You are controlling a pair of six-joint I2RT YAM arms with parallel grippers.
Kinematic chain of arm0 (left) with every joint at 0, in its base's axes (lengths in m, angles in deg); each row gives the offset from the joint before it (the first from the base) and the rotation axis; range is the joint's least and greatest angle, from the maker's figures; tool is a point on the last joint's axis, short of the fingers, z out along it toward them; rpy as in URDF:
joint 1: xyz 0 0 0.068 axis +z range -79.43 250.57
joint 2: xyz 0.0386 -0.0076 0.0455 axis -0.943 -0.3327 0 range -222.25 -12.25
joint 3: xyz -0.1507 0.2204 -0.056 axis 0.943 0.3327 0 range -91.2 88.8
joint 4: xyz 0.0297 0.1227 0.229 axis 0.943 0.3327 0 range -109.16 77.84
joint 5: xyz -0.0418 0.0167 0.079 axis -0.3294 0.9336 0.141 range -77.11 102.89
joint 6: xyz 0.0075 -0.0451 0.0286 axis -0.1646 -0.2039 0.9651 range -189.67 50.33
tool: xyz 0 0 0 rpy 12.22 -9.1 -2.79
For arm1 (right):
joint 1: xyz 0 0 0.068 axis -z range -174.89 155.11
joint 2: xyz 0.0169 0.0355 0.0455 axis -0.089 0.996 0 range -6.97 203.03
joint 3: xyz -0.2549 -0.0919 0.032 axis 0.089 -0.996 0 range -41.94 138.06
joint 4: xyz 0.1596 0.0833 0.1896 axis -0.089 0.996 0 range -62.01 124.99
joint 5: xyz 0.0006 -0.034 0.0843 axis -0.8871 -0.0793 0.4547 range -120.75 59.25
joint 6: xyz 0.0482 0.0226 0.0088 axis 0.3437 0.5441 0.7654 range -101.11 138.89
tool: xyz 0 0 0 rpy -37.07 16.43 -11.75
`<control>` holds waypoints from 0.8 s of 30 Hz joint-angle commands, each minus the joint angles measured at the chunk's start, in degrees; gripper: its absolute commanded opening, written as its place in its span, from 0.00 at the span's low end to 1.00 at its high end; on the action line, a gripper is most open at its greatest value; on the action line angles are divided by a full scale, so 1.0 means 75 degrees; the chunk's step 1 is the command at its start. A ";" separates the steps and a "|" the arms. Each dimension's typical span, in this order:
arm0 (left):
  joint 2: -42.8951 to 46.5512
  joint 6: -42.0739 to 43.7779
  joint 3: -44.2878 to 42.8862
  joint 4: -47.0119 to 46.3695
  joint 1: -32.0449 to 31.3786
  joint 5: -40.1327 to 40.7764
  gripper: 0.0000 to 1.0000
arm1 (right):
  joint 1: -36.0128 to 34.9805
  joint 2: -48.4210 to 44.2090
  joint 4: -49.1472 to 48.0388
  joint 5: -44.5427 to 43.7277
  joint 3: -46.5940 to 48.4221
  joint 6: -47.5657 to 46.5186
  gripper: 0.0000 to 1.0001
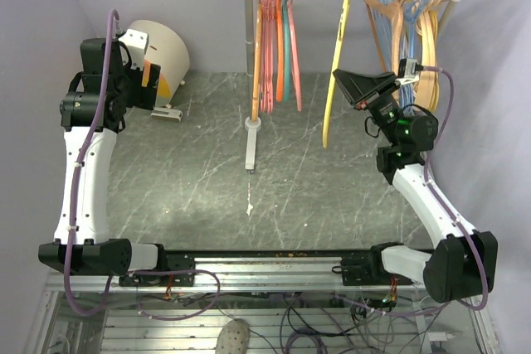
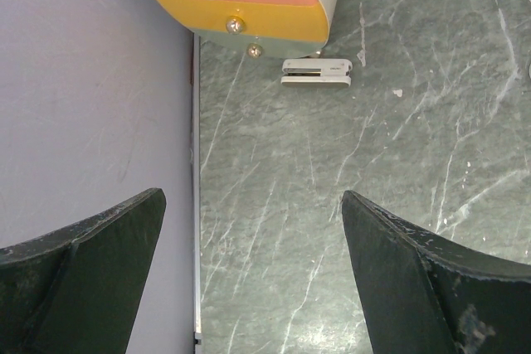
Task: Organize the hangers
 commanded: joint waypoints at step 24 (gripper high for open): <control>0.0197 0.0002 0.0090 -0.0242 0.0036 0.0022 0.99 | 0.0030 0.1727 0.4668 -0.0690 0.4303 -0.0287 0.00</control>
